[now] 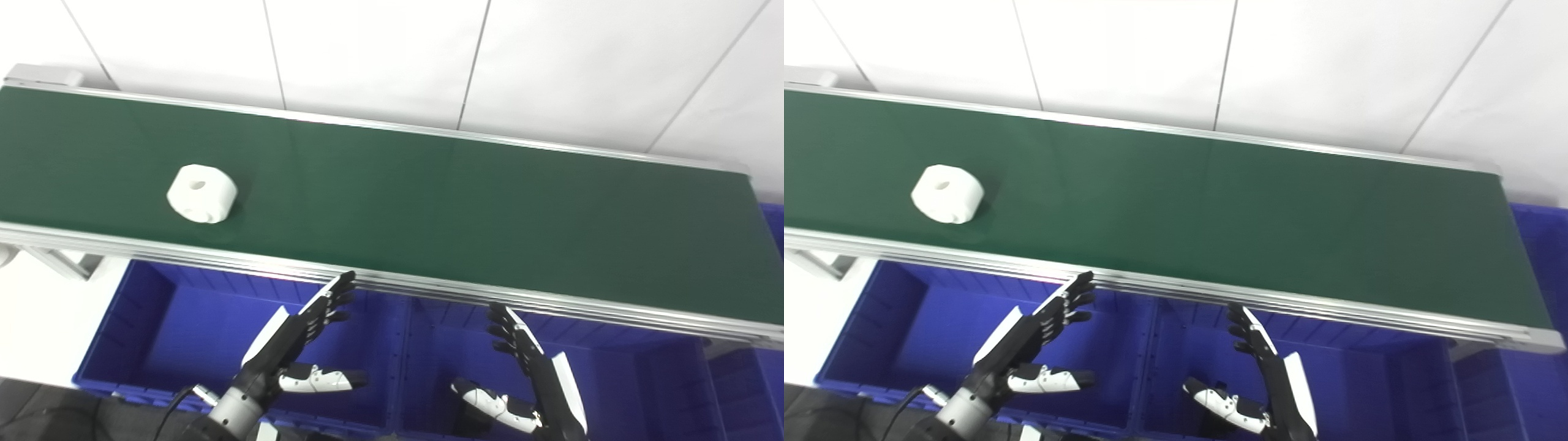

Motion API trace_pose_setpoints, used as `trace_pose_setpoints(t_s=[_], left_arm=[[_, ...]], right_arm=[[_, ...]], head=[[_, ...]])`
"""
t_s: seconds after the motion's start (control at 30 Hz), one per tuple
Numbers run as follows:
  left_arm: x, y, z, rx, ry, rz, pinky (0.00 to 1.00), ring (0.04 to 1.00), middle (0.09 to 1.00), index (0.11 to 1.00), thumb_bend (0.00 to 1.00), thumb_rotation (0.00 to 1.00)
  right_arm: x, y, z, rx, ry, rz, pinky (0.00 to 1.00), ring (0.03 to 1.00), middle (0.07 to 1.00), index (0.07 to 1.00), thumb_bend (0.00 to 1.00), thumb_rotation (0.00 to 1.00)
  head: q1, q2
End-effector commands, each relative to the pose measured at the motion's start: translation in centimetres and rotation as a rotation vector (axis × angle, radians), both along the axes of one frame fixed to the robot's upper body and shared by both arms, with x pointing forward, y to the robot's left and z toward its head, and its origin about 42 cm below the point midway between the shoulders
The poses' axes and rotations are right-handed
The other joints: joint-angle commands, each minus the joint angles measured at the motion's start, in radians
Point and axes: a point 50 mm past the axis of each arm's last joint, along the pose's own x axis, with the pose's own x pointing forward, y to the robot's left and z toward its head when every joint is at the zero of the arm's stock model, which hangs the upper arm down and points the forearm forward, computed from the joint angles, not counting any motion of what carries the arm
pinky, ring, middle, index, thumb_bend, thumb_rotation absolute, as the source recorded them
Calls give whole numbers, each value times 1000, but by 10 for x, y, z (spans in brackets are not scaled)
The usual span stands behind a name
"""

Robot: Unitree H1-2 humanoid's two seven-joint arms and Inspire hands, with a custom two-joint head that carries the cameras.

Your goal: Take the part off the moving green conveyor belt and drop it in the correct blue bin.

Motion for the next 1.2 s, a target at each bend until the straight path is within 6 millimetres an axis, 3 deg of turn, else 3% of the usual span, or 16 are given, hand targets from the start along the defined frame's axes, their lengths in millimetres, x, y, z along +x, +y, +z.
trace_pose_setpoints(t_s=[0.0,0.2,0.7,0.87,1.1,1.17], left_arm=[[3,-5,6,-1,-68,-1,813,909,945,945,700,341],[7,-10,3,-4,-77,4,802,896,932,920,747,291],[17,-10,0,-38,-155,11,794,878,920,905,769,259],[32,-1,31,-1,-277,45,805,881,917,898,795,346],[79,33,86,174,-454,41,891,951,984,966,712,423],[95,46,105,250,-479,38,903,963,994,975,682,391]], right_arm=[[3,-2,8,35,-91,-1,798,859,886,919,693,294],[6,-4,4,22,-99,-9,826,873,890,929,665,268],[11,-3,-4,28,-88,2,824,869,886,926,659,228],[13,-5,-7,36,-77,6,820,868,889,923,664,221],[16,-1,-5,41,-86,8,776,840,866,900,704,239],[18,1,-3,46,-90,13,771,836,862,896,708,245]], head=[[2,1],[37,-43],[8,-72],[-14,-56],[-108,4],[-133,16]])
